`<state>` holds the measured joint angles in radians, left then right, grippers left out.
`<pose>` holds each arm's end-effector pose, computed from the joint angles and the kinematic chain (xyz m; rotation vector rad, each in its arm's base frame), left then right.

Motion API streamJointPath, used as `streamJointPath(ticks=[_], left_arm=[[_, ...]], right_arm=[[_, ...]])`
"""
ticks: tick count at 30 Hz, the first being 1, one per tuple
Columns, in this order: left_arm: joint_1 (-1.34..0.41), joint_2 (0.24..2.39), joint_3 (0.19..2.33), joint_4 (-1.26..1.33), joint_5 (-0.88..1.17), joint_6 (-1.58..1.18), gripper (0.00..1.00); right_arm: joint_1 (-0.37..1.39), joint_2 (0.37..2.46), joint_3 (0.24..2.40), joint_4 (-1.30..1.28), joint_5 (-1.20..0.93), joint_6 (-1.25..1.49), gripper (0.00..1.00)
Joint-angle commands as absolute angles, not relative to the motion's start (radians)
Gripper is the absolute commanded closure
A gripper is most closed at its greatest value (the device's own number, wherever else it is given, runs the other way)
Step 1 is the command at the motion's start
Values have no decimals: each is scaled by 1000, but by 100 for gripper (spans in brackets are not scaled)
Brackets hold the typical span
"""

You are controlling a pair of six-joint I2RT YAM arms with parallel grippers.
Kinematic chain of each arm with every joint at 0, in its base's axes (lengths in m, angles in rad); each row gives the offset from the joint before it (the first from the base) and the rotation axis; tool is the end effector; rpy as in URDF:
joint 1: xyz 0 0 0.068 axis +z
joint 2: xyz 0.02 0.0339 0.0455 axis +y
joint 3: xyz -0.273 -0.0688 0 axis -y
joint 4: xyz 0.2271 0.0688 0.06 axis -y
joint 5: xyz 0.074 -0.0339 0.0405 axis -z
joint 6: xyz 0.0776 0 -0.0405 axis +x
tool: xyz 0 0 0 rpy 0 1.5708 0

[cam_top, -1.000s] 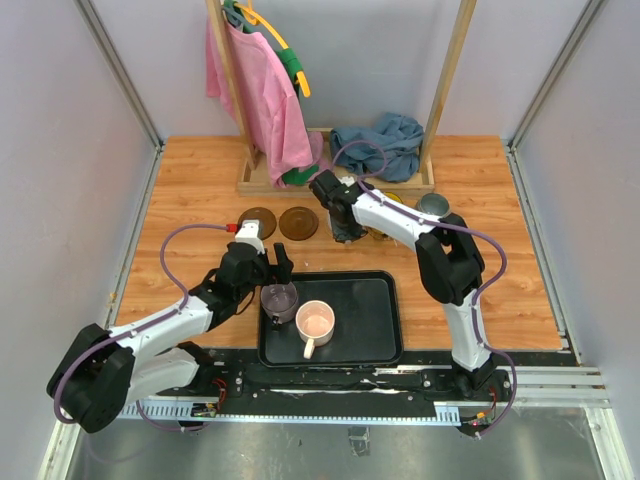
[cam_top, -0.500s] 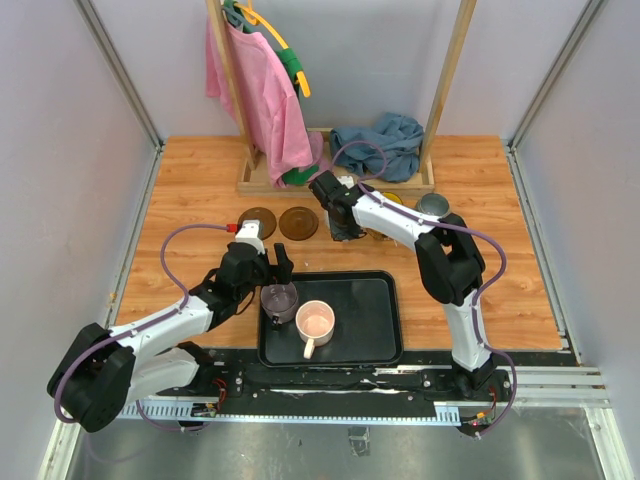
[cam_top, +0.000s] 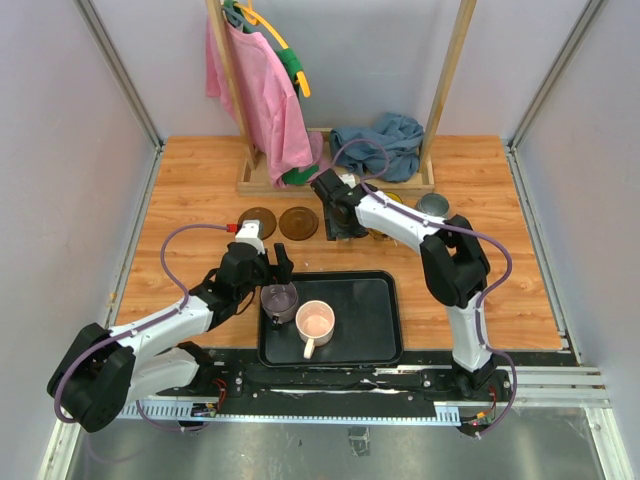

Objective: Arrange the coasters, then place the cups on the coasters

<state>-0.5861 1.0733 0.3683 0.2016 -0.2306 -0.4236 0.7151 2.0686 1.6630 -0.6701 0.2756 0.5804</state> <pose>0.2036 -0.1139 0.1798 0.0269 2.0818 -0.3831 0.3561 0.2813 0.1881 -0.0835 2.5831 0.1082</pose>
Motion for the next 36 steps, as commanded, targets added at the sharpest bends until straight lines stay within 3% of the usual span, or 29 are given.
streamJointPath(ticks=[1, 29, 36], left_arm=[[-595, 1076, 377, 223, -229, -427, 0], [-595, 1011, 363, 189, -237, -447, 0], [-595, 940, 364, 166, -235, -433, 0]], right_arm=[[708, 2014, 1639, -675, 278, 591, 46], [762, 1885, 1552, -626, 236, 570, 45], [785, 1722, 1477, -621, 305, 532, 31]])
